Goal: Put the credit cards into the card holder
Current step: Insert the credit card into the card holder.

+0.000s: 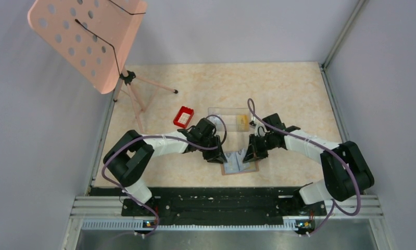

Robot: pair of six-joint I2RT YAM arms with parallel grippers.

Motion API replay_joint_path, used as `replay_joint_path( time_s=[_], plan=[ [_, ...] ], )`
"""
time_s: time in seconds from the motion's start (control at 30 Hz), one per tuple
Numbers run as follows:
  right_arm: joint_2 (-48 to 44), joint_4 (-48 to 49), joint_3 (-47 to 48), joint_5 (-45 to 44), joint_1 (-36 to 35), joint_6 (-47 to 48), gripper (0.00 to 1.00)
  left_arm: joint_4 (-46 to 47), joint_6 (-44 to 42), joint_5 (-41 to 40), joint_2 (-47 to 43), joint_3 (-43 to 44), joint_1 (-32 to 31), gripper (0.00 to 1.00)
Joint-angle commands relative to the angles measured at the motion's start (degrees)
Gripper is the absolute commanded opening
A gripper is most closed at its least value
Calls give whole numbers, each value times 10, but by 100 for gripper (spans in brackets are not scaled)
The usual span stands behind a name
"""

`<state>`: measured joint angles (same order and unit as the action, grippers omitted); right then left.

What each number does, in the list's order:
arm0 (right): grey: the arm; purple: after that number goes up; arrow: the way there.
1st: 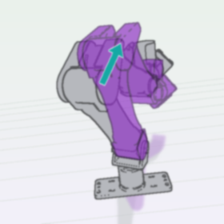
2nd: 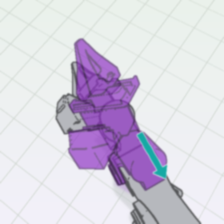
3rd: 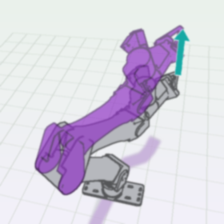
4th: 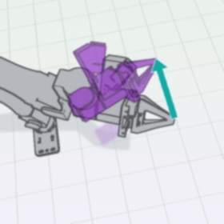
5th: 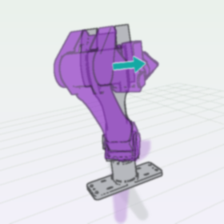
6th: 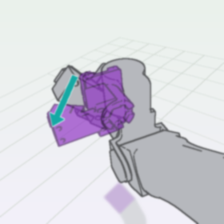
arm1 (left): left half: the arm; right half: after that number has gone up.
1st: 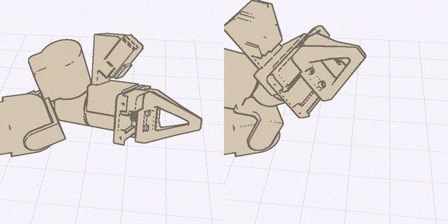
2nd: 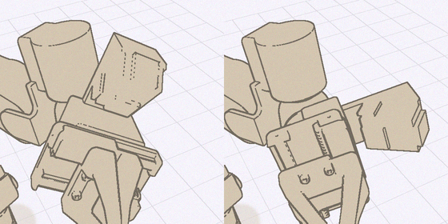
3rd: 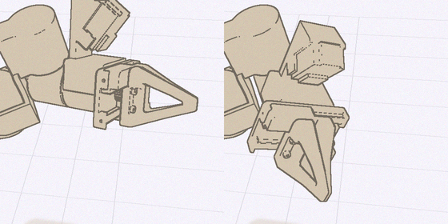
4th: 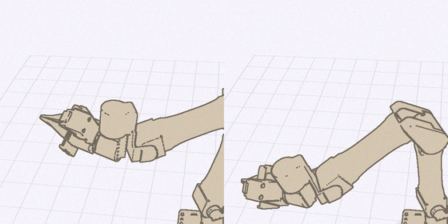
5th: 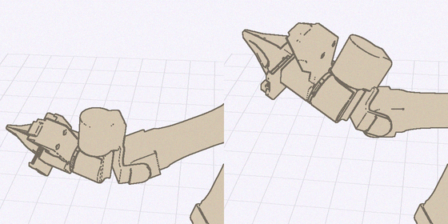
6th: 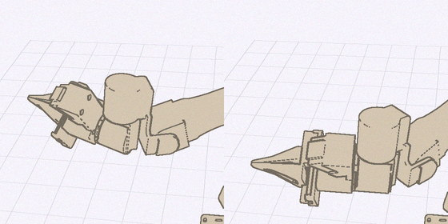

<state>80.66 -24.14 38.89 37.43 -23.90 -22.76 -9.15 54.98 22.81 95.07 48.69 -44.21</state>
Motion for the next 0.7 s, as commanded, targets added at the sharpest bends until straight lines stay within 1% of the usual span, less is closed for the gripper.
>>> replay_joint_path(
  time_s=[0.0, 0.23, 0.27, 0.37, 0.43, 0.53, 0.67],
  plan=[
    [22, 36, 0, 12, -6, 3, 0, -32, -27, -18, 16, 36, -4, 32],
    [65, 33, 8, 12, -8, 14, 0, -45, -44, -9, 53, 70, -10, 31],
    [67, 32, 9, 11, -7, 15, 0, -45, -45, -7, 55, 74, -10, 29],
    [72, 29, 12, 11, -8, 17, 0, -50, -51, -3, 57, 87, -11, 18],
    [74, 27, 15, 10, -8, 19, 0, -53, -54, -3, 50, 92, -11, 14],
    [74, 20, 22, 8, -9, 22, 0, -61, -58, -6, 36, 104, -12, 10],
    [75, 11, 27, 6, -10, 26, 0, -75, -62, 0, 30, 122, -15, 9]
  ],
)
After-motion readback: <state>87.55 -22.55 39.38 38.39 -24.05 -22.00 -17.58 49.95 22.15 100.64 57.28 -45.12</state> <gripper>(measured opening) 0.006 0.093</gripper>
